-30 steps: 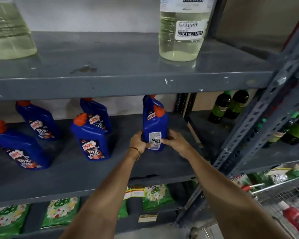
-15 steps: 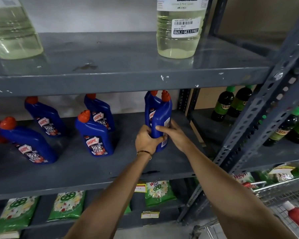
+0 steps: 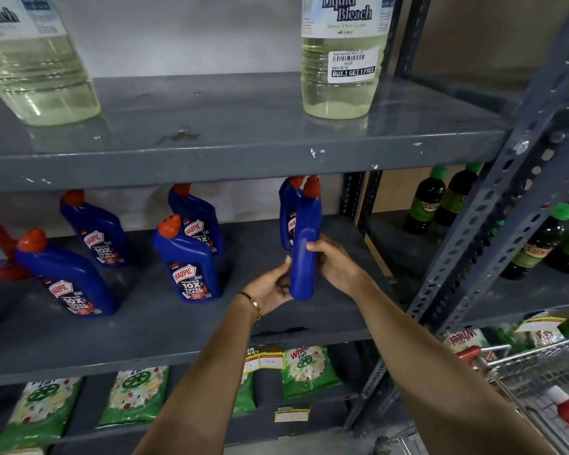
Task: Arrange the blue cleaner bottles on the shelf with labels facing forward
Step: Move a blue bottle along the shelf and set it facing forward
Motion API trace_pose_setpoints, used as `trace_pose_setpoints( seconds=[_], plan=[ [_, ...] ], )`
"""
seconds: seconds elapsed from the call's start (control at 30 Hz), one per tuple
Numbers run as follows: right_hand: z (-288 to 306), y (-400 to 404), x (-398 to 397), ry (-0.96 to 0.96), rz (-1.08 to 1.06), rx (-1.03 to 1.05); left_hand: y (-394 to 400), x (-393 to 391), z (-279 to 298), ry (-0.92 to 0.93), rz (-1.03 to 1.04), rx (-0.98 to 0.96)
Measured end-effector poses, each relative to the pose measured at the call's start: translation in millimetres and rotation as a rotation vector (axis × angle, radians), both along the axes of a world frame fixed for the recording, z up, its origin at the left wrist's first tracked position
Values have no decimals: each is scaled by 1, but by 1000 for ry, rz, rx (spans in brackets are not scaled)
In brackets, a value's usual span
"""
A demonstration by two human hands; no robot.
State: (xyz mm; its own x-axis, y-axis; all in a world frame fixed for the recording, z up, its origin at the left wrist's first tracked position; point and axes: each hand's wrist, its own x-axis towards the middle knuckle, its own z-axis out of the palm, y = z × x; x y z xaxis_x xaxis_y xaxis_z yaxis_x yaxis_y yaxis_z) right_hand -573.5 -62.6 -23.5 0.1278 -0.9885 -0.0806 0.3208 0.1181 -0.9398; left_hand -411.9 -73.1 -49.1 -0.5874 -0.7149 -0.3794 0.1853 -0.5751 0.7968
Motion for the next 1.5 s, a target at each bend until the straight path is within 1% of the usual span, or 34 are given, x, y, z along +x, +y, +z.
trace_pose_setpoints(
  seconds=[0.1, 0.2, 0.33, 0.5, 0.53, 0.6, 0.7, 0.83, 0.9, 1.0, 1.07, 1.17, 1.3, 1.5],
  plan=[
    [4, 2, -3, -52, -1, 16, -2, -6, 3, 17, 30, -11],
    [3, 3, -9, -1, -7, -9, -2, -13, 0, 6, 69, -36],
    [-4, 6, -20, 67, -34, -7, -7, -17, -10, -97, 136, -96],
    [-6, 5, -36, 187, -57, -76, -17, -23, -17, -343, 275, -195],
    [-7, 3, -37, 200, -59, -79, -22, -25, -22, -391, 302, -226],
    [-6, 2, -37, 215, -65, -80, -34, -29, -37, -542, 315, -322],
    [-6, -2, -37, 241, -58, -72, -21, -36, -22, -682, 367, -412],
    [-13, -9, -39, 229, -70, -63, -15, -43, -18, -738, 431, -522],
    [-15, -12, -42, 222, -57, -48, -16, -42, -19, -771, 416, -563],
    [-20, -13, -48, 161, -37, 11, -15, -39, -23, -760, 369, -576],
    [-25, -9, -50, 161, -24, 62, -13, -35, -28, -753, 339, -567],
    [-38, -1, -47, 281, -12, 118, -10, -32, -29, -725, 328, -534],
    [-57, 1, -39, 417, -83, 168, -6, -36, -28, -728, 342, -548],
    [-67, -3, -29, 567, -176, 144, -5, -40, -31, -730, 370, -536]
  ],
)
